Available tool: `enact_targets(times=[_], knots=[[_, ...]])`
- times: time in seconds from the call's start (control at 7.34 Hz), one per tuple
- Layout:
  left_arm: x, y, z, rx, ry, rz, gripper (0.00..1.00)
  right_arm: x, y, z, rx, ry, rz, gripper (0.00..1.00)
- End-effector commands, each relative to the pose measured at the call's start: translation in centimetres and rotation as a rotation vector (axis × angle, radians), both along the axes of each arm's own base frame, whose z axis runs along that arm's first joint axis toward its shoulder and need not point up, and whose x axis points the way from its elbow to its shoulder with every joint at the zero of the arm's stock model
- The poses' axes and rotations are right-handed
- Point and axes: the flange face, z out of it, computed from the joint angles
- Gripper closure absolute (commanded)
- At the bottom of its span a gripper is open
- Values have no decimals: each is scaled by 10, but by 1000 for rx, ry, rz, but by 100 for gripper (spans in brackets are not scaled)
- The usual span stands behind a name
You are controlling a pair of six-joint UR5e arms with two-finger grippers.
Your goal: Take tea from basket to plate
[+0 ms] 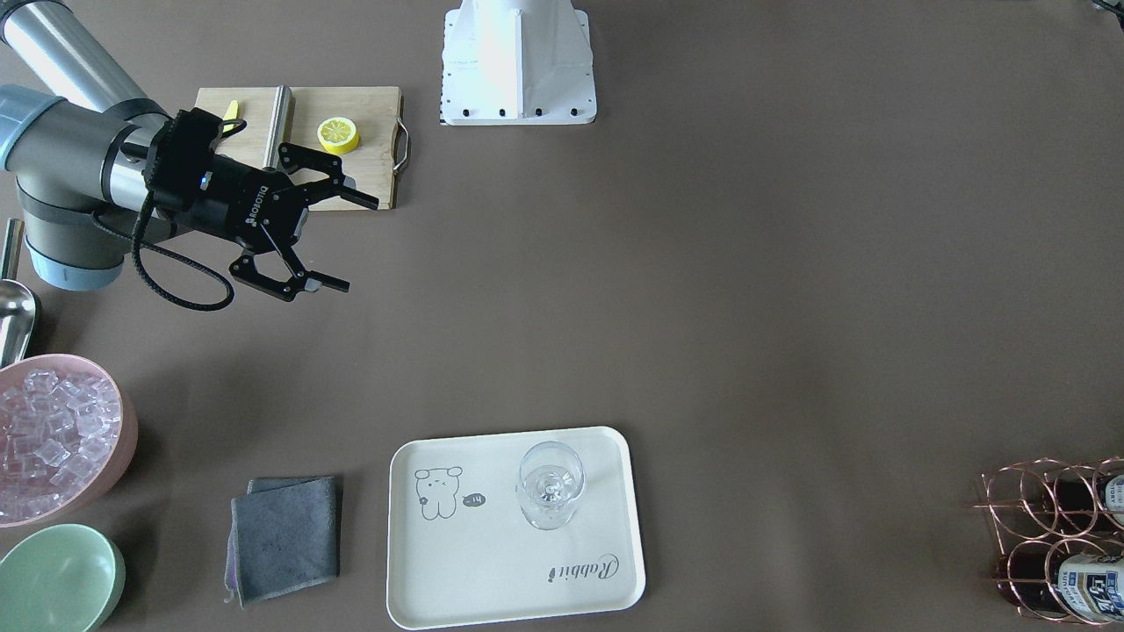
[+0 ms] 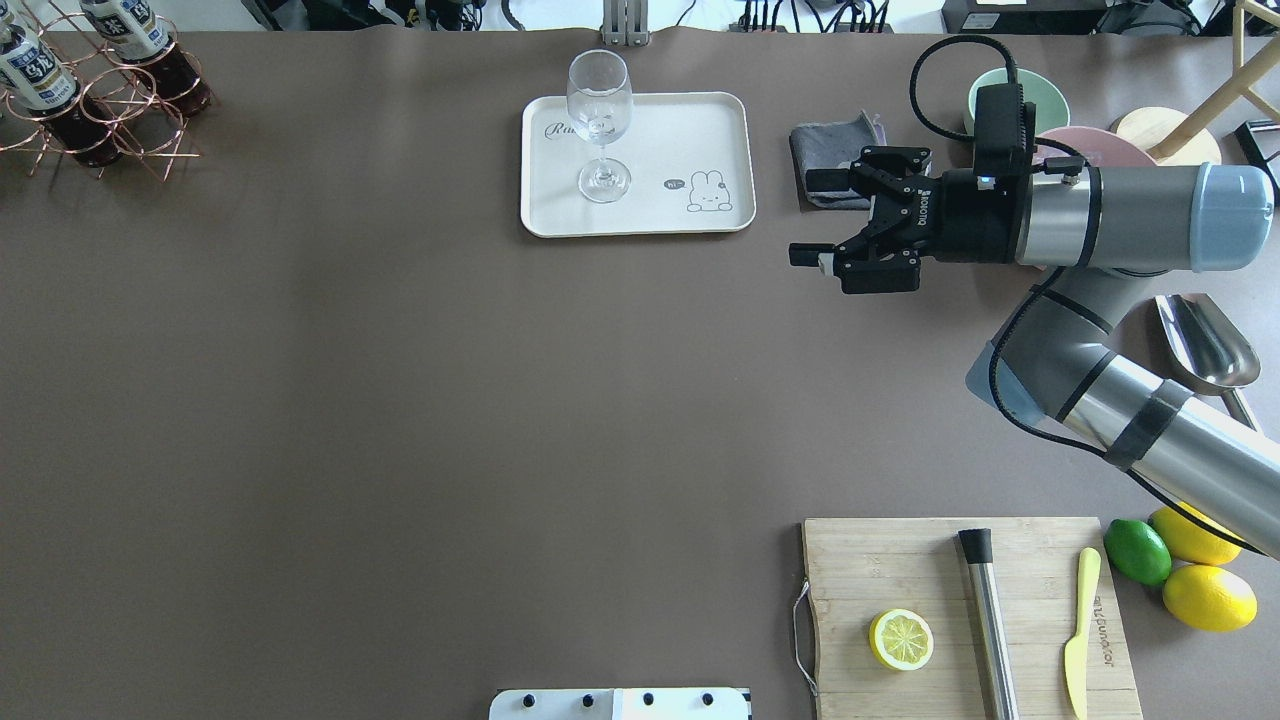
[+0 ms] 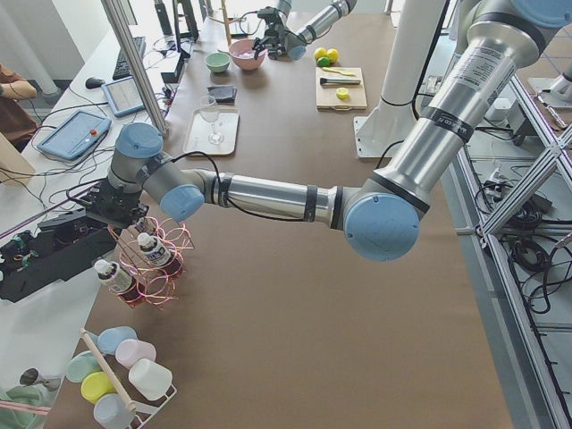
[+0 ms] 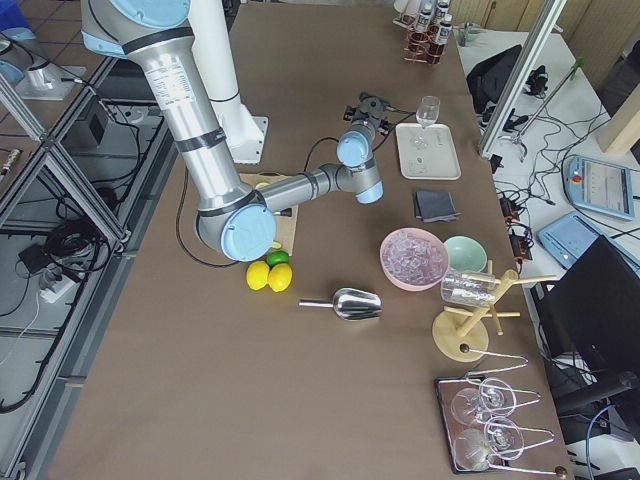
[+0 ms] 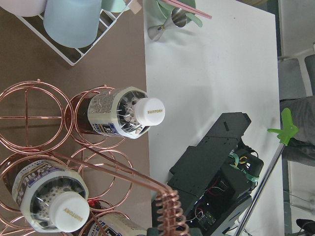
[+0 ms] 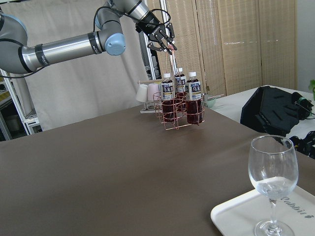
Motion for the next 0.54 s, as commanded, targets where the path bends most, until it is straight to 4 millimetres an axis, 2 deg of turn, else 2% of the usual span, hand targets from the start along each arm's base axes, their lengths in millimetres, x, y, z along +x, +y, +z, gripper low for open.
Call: enact_targets(times=[0.0,0.14,0.27,0.41], knots=[[-11,47,-40,-21,6,-11,100,5,0,-7,12,-14,9,0],[-12,62,-65,-65,20,-26,100,8,2,-12,21,-21,6,0],[-14,94,-78,-88,56,-63,100,10,4,-11,22,-20,7,0],[-18,148,-98,-76,93,-105,100,10,5,-10,21,-19,7,0]])
